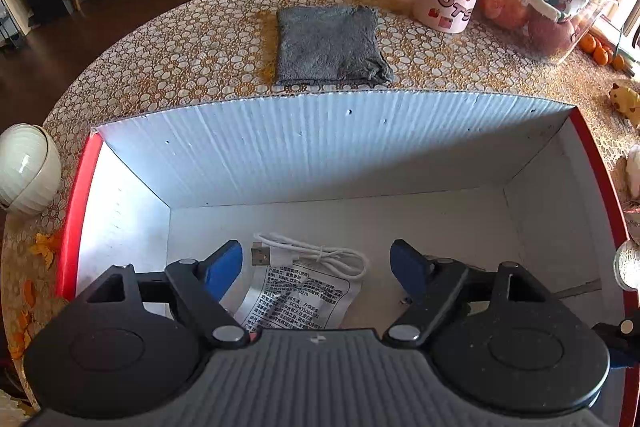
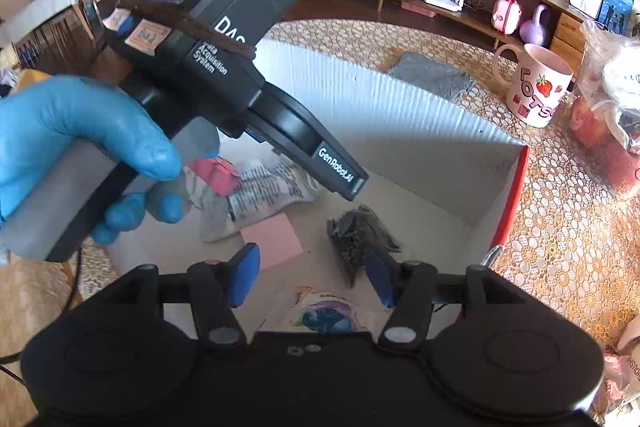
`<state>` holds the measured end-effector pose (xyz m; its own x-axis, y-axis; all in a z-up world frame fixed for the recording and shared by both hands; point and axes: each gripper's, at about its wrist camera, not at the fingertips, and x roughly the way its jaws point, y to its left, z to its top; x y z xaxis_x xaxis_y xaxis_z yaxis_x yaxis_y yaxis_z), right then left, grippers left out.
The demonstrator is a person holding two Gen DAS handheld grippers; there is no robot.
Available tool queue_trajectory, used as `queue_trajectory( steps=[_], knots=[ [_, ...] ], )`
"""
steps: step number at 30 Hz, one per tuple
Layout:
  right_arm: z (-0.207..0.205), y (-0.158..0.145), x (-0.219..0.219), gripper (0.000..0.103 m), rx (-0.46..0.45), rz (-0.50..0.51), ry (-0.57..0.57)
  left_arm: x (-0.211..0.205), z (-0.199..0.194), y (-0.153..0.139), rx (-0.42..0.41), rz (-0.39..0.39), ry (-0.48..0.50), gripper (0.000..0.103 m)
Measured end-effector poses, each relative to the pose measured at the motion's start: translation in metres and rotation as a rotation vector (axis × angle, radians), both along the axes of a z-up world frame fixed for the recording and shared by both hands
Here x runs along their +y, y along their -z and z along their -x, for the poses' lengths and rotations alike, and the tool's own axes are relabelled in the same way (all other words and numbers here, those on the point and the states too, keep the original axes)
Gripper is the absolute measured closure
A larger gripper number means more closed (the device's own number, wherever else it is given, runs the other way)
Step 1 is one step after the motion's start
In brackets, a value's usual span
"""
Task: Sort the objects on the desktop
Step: 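Open the left tool to drop the cable while the right tool drops the pad into the box, then move both tools back over the remaining items on the table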
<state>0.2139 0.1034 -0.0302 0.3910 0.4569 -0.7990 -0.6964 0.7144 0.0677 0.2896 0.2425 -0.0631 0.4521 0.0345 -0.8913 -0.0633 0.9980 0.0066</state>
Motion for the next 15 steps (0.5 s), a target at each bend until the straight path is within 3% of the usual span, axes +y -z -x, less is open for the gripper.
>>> queue_trajectory(
  steps=[15],
  knots=[
    [0.03,-0.04,-0.041,0.043,-0.037,-0.103,0.004,-0.033,0.059,-0.05,-0.135,0.018,0.059,0.022]
  ],
)
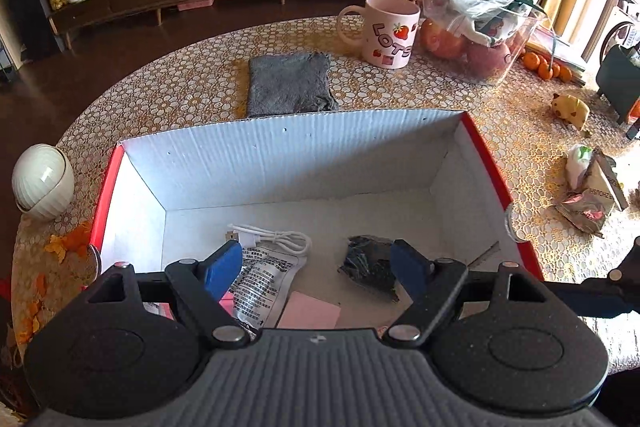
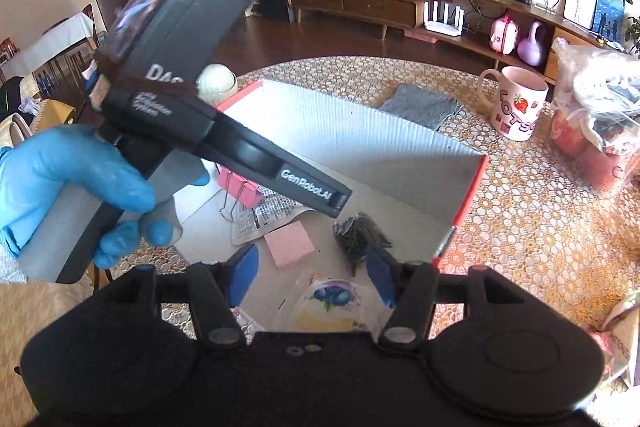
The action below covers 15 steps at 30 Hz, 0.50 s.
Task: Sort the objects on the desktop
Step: 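Move both tools back over the remaining items on the table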
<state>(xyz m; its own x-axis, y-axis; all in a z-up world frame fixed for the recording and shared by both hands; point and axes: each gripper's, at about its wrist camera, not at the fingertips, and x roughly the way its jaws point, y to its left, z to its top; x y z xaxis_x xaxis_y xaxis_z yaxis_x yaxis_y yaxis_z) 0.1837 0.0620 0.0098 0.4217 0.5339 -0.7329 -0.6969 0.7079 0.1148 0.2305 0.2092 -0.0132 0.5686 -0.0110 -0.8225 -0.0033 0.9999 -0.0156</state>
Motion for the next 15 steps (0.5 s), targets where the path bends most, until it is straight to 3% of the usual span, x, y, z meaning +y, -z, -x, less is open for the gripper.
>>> queue_trajectory(
  steps=[15],
  knots=[
    [0.039,-0.029,-0.044,0.039,-0.04,-0.05,0.008,-0.039,0.057,-0.04,-0.1,0.004,0.052,0.022]
  ],
)
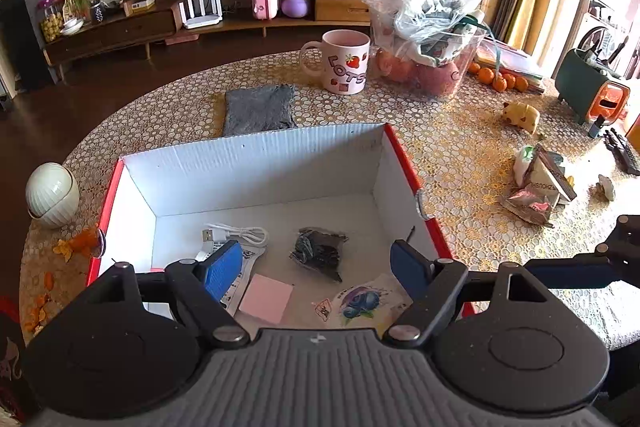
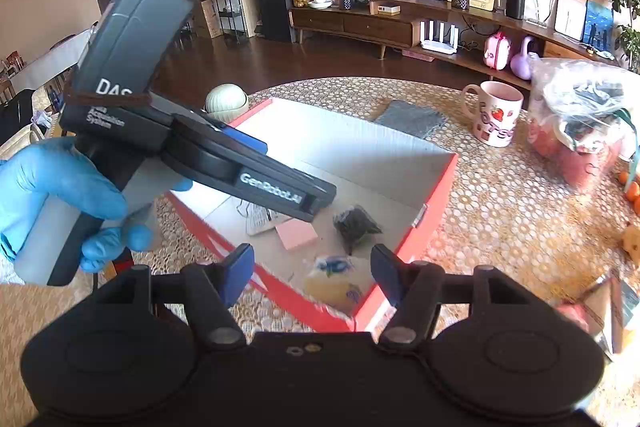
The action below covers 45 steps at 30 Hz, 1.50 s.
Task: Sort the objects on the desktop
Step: 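Move both tools back over the remaining items on the table, then grasp the silver foil packet with the left tool while the right tool grasps the white cartoon plush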
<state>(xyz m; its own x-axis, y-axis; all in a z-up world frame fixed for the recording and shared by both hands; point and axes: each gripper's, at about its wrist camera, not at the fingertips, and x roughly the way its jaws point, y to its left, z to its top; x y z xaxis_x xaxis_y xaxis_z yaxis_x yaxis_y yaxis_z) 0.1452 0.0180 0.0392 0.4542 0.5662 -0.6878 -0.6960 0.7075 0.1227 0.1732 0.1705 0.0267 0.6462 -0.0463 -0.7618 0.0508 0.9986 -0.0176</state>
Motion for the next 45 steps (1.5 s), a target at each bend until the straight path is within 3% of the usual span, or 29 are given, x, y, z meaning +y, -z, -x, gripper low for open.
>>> queue_trajectory(
  steps=[7,11,23,30,45],
  knots=[
    [0.019,-0.007,-0.035,0.038,-0.011,-0.005,0.032,-0.033,0.023,-0.012,-0.049,0.006,0.044,0.022],
    [0.025,-0.007,-0.057,0.032,-0.013,-0.017,0.061,-0.055,0.034,-0.016,-0.07,0.021,0.072,0.022],
    [0.031,0.003,-0.125,0.029,-0.021,0.002,0.165,-0.115,0.05,-0.004,-0.082,0.059,0.15,0.022],
    [0.029,0.015,-0.162,0.023,-0.012,0.004,0.23,-0.149,0.048,0.004,-0.085,0.056,0.196,0.019],
    [0.006,0.048,-0.243,0.021,0.018,0.037,0.37,-0.229,0.021,0.041,-0.042,0.03,0.324,0.017]
  ],
)
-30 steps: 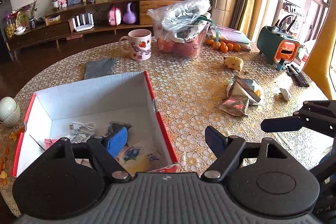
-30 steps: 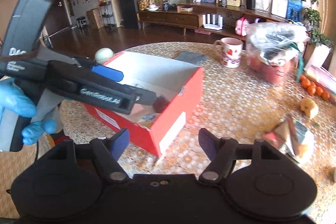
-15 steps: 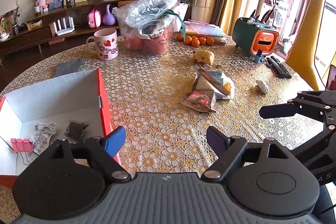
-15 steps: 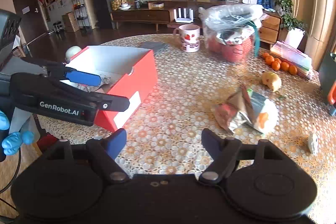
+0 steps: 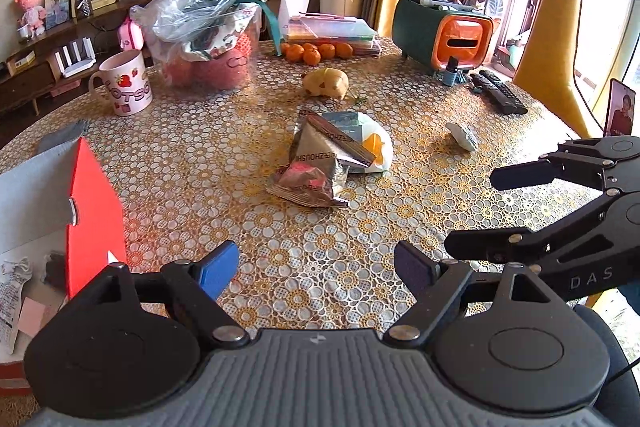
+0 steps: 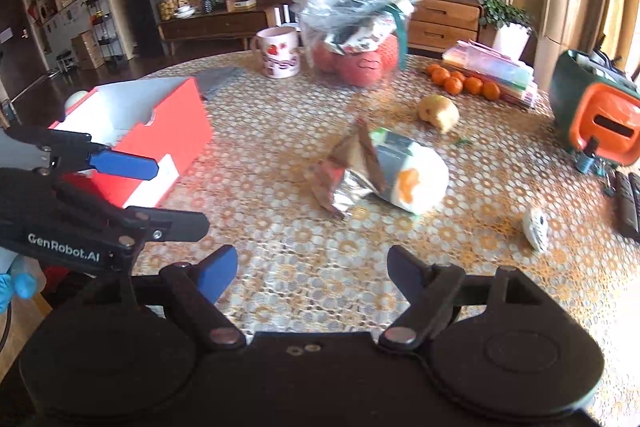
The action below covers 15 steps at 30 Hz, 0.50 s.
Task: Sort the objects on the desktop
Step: 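Grasp the silver foil packet with the left tool while the right tool grasps the white cartoon plush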
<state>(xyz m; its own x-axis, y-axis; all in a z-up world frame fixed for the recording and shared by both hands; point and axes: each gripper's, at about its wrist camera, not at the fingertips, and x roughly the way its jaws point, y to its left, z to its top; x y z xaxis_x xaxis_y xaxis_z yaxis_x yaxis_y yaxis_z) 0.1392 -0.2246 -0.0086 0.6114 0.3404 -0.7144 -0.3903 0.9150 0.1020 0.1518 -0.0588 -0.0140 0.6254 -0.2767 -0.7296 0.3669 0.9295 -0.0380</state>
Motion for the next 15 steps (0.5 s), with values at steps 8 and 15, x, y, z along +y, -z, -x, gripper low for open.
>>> queue_trajectory(
  steps=[8,15],
  knots=[
    [-0.023,0.014,-0.049,0.02,0.007,0.021,0.101,-0.027,-0.025,0.016,-0.043,-0.024,0.067,0.001],
    [-0.051,0.03,-0.085,0.02,0.03,0.047,0.193,-0.043,-0.064,0.036,-0.049,-0.044,0.083,0.001]
  ],
)
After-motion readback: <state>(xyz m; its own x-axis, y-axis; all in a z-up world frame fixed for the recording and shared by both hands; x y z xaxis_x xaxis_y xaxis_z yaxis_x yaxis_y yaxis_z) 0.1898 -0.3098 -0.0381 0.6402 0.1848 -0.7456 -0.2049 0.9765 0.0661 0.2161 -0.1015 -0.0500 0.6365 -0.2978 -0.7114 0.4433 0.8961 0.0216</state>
